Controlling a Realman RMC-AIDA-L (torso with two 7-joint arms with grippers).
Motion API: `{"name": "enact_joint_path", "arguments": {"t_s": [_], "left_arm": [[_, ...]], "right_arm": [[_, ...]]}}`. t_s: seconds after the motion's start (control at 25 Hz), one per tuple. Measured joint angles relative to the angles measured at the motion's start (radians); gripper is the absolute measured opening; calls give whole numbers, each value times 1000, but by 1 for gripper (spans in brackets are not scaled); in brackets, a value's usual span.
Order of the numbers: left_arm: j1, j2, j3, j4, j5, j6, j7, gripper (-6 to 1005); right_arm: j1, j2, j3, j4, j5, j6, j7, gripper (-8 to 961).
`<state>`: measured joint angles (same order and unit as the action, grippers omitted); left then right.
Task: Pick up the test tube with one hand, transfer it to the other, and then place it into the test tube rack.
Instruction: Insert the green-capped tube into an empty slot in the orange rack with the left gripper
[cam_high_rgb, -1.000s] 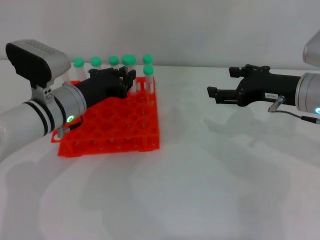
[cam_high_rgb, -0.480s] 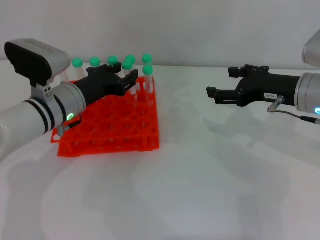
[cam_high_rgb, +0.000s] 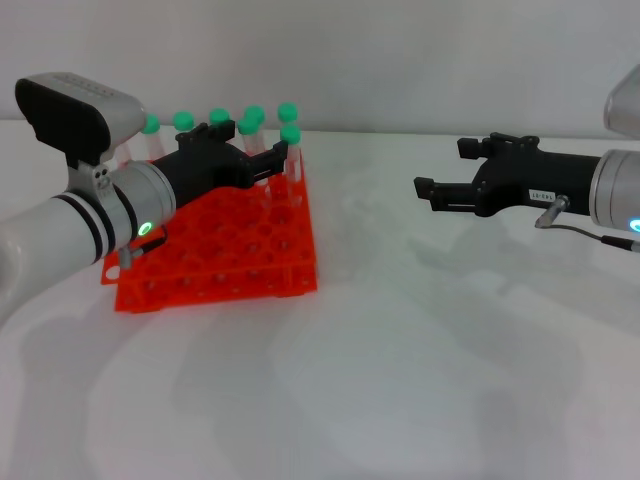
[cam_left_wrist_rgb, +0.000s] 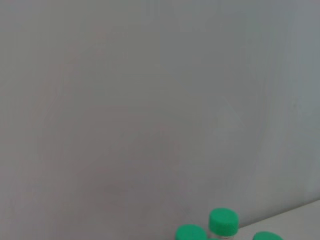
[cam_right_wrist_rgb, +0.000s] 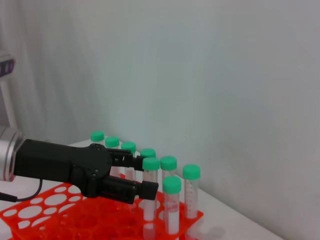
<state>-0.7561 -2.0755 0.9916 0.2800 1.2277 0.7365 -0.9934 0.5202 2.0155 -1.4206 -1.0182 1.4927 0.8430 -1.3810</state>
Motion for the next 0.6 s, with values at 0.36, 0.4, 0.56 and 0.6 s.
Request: {"name": "enact_joint_path", "arguments": {"t_s": [0.36, 0.4, 0.56, 0.6], "left_arm": [[84, -4, 1, 40, -41, 191, 64, 871], [106, -4, 1, 57, -42, 214, 66, 872], [152, -5, 1, 86, -42, 269, 69, 872], [191, -5, -2, 108, -47, 325, 73, 872]], "right_arm": [[-1, -4, 8, 7, -2, 0, -1, 858], [-2, -4, 11, 7, -3, 1, -1, 858], [-8, -5, 17, 7, -4, 7, -2, 858], [-9, -5, 17, 7, -4, 7, -2, 858]]}}
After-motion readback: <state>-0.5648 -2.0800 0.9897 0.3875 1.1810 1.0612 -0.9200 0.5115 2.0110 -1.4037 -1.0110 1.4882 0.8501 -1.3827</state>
